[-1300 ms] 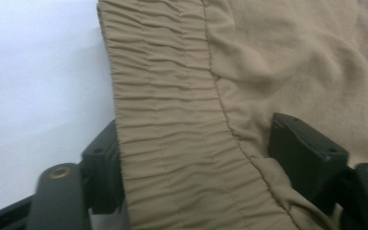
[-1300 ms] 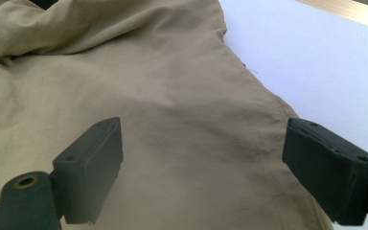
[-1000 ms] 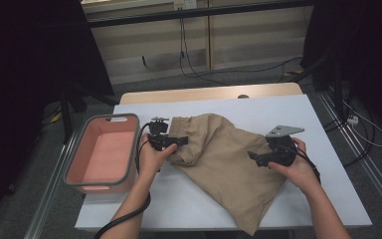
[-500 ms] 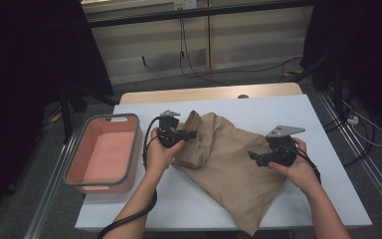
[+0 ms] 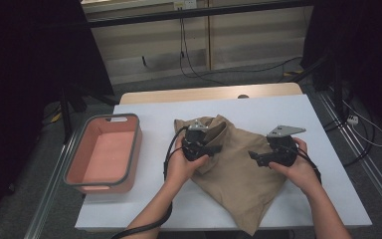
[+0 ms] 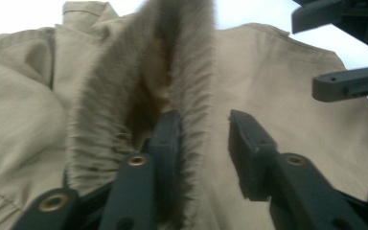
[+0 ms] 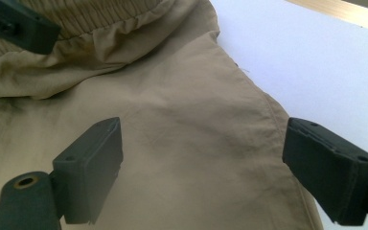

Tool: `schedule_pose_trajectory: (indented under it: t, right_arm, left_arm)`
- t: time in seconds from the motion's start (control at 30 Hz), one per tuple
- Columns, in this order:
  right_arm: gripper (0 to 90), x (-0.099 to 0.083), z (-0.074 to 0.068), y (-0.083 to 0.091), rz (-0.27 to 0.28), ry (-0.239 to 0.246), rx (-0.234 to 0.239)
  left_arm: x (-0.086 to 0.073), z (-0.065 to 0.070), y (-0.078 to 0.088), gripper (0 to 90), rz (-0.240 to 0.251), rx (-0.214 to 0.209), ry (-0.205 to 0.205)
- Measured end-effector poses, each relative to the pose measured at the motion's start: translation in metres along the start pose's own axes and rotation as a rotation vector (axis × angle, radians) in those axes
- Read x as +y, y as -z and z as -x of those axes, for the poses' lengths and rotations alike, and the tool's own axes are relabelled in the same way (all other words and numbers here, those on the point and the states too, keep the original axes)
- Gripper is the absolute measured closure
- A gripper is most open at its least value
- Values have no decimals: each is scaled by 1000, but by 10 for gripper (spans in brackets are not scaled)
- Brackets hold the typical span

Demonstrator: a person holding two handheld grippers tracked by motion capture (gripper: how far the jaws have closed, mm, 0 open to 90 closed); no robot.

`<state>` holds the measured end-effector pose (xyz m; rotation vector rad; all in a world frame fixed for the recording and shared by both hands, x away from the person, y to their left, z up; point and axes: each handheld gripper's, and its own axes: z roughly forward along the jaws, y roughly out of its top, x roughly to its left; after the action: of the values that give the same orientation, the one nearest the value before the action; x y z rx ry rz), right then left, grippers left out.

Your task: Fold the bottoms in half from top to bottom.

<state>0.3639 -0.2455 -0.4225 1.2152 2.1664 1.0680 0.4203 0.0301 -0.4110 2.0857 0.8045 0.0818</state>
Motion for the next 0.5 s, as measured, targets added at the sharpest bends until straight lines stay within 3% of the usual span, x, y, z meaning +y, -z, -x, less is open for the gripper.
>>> schedule_pose_trajectory:
  t: [0.2,0.5]
  right_arm:
    - [140,1,-1,0,2,5,-2]
    - [140,1,-2,-2,-2,11,-5]
  left_arm:
    - [3,-2,12,493,-8,1,7]
    - [9,-12,33,419,5,18,41]
